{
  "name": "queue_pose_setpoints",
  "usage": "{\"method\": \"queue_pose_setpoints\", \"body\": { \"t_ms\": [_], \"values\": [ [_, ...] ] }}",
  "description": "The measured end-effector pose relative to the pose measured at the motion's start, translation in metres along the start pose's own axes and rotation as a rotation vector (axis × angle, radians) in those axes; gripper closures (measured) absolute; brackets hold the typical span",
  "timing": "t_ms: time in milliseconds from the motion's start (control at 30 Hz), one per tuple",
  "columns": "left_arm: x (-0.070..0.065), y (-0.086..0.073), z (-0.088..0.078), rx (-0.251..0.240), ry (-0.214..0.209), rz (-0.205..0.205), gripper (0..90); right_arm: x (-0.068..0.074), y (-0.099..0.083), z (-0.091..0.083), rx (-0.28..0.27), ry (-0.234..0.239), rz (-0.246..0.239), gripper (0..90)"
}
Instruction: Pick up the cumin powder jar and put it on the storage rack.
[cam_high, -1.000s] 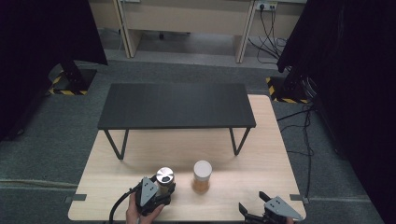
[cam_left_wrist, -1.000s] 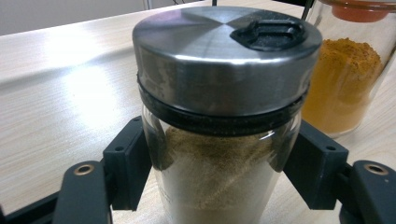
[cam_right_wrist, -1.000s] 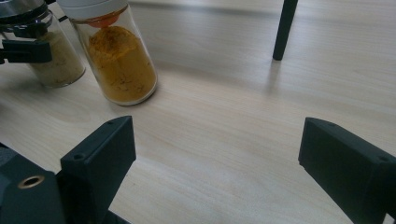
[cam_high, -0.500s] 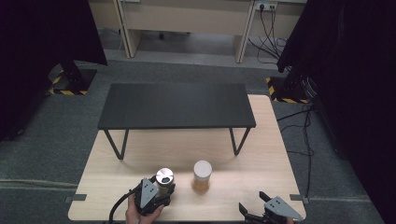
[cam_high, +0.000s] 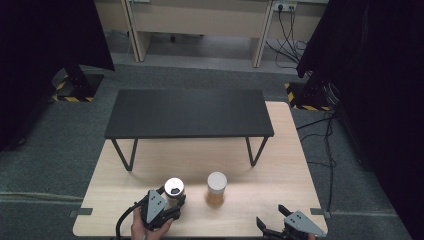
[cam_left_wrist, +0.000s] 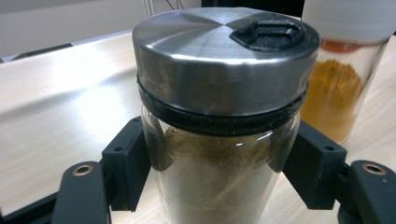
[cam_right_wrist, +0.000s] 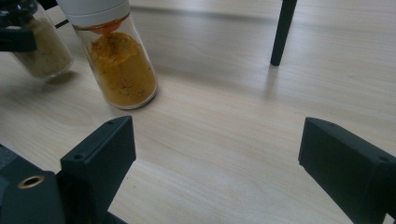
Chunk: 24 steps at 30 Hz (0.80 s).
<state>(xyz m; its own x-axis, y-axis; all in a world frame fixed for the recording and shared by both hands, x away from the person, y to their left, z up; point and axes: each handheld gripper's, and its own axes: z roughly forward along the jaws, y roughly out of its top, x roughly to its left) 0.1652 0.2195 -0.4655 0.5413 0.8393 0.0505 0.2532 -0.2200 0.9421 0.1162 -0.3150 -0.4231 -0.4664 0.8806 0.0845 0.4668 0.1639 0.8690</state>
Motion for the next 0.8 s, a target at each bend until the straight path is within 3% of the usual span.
{"method": "queue_pose_setpoints", "body": {
  "t_ms": [267, 633, 800],
  "values": [
    [0.005, 0.024, -0.019, -0.038, 0.013, 0.0, 30.2, 0.0, 0.001, -0.001, -0.002, -0.001, -0.002, 11.2],
    [0.008, 0.039, -0.029, -0.026, 0.005, 0.005, 30.2, 0.001, 0.002, -0.002, -0.008, -0.001, -0.005, 11.2],
    [0.011, 0.048, -0.034, -0.059, -0.003, 0.012, 30.2, 0.002, 0.002, -0.001, -0.005, 0.002, -0.006, 11.2]
  ]
}}
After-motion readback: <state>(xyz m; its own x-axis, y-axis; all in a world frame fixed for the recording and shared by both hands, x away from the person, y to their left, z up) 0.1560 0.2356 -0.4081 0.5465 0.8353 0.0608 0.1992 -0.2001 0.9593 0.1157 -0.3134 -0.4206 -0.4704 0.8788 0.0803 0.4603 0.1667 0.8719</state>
